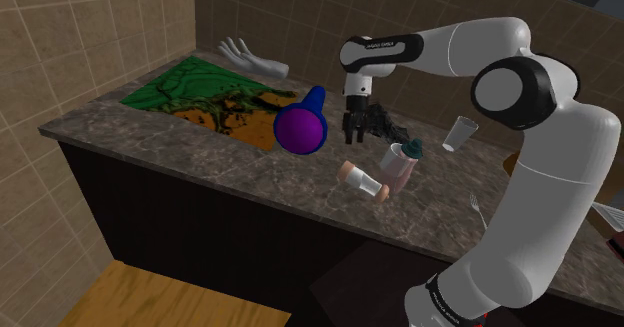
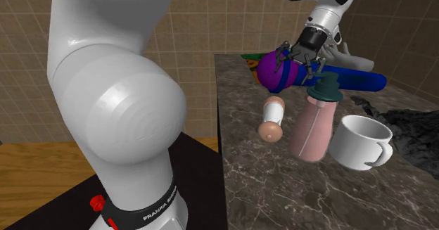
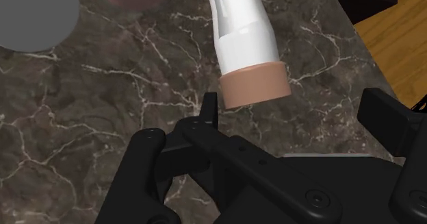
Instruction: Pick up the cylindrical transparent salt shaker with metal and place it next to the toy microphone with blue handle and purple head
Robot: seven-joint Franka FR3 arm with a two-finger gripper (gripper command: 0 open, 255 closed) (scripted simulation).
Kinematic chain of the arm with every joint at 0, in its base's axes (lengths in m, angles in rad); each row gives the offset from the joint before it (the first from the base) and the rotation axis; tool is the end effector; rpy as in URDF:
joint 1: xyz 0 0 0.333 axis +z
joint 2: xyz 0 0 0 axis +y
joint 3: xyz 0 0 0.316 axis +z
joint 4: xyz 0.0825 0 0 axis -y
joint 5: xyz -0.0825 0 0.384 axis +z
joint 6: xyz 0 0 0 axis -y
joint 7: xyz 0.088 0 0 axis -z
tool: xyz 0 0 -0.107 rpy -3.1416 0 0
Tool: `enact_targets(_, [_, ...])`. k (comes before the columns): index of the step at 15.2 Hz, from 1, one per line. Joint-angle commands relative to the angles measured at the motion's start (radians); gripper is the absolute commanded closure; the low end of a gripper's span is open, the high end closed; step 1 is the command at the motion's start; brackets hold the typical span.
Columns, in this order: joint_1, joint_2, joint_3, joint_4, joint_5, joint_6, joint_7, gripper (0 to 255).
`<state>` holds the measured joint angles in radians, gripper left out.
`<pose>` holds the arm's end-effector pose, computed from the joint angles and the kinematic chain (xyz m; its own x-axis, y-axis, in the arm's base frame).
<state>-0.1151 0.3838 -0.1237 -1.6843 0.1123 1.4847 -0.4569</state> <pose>0.5741 -0.1205 0.3482 0.8507 0.2383 -0.4686 0.1073 -0.9513 -0.2890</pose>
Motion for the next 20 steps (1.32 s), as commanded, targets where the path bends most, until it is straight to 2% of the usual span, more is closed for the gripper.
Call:
enact_targets(1, [0.0,-0.004,0.0,-0.038,0.001,0.02,-0.005,0])
enact_targets(7, [0.006,-0.026,0.002,-0.137,0.002,0.097,-0.007,0])
enact_targets(15, [0.006,-0.026,0.002,-0.137,0.002,0.097,-0.007,0])
enact_targets(16, [0.006,-0.026,0.002,-0.137,0.002,0.097,-0.007,255])
enact_targets(20, [0.006,-0.026,0.002,-0.137,0.002,0.097,-0.007,255])
